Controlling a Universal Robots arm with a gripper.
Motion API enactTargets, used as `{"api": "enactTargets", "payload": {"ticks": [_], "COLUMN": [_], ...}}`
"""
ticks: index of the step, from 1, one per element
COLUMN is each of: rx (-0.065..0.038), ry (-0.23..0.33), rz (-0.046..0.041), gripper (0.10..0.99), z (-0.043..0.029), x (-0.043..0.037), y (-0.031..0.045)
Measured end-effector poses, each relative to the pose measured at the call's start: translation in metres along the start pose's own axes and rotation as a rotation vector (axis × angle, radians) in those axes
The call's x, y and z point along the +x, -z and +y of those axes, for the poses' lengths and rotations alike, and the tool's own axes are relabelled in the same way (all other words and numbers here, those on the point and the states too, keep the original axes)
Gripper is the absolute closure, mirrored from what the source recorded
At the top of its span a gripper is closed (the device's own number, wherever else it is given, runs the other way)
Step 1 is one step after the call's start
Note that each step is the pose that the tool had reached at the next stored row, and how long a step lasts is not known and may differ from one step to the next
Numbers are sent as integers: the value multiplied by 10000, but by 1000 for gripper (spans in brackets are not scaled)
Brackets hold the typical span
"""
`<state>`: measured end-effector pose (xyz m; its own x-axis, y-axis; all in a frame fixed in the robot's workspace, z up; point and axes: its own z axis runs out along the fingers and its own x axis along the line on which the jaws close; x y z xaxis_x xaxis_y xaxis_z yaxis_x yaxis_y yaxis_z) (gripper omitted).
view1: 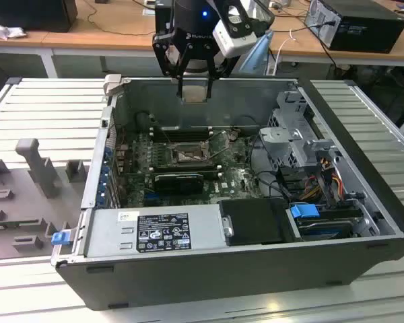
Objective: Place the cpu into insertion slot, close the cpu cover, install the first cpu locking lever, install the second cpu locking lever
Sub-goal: 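Place the cpu into insertion slot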
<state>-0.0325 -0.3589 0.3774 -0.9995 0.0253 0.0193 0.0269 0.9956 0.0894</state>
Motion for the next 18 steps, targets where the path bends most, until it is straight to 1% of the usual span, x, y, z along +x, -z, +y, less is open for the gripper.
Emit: {"api": "enactTargets", "payload": {"ticks": [3,18], "rx": [-2,-8], "ry": [-185,-454], "rz": [-16,-41], "gripper": [557,557], "z": [0,0], "x": [2,3], "y": [1,0]}}
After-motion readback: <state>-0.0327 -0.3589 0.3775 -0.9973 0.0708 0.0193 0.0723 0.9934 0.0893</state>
